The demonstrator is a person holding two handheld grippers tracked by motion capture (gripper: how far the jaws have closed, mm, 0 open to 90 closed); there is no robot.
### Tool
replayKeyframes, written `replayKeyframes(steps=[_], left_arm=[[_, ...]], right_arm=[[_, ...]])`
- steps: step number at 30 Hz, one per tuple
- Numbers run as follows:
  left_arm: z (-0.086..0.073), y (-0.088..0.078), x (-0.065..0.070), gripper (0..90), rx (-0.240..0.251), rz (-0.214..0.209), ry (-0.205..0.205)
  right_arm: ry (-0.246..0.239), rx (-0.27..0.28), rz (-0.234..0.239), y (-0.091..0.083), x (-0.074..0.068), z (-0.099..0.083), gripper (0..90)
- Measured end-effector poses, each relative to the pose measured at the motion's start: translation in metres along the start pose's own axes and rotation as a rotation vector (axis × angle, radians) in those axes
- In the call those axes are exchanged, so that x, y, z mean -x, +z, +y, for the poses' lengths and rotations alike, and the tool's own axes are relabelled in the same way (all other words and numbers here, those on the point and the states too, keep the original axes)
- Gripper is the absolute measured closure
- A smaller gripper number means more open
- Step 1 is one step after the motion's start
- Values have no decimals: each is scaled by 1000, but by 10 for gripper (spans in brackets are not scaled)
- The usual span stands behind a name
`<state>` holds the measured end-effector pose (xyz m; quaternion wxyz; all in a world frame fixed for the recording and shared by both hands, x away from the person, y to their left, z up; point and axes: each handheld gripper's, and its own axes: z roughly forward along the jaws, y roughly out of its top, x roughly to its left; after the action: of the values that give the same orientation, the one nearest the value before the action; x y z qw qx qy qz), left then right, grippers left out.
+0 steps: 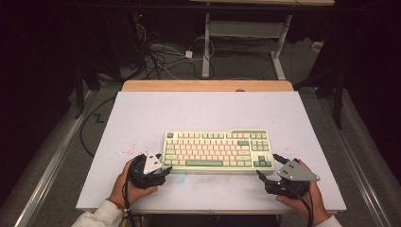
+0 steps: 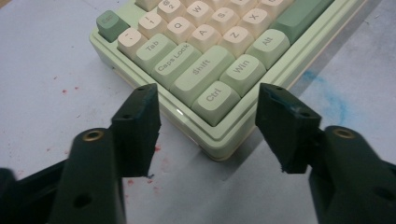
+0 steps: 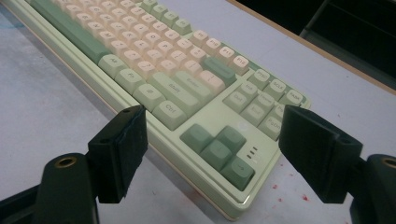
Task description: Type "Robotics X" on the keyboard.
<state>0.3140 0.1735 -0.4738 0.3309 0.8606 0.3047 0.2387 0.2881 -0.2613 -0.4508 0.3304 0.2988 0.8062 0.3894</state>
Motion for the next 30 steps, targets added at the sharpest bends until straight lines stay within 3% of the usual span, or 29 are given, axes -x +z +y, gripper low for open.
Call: replayKeyframes(steps=[4, 9, 15, 20, 30], left_arm=[[4, -1, -4, 676, 1, -45, -36], [14, -2, -10, 859, 10, -74, -39], [34, 5, -9, 874, 17, -92, -16], [47, 15, -4, 874, -7, -119, 19], [64, 38, -4, 869, -48, -143, 28]], right_arm=[[-7, -1, 1, 0, -1, 0, 243], [-8, 0, 2, 0, -1, 1, 242], [-10, -7, 4, 1, -2, 0, 242], [-17, -13, 6, 2, -3, 0, 242], [-25, -23, 9, 3, -4, 0, 242]])
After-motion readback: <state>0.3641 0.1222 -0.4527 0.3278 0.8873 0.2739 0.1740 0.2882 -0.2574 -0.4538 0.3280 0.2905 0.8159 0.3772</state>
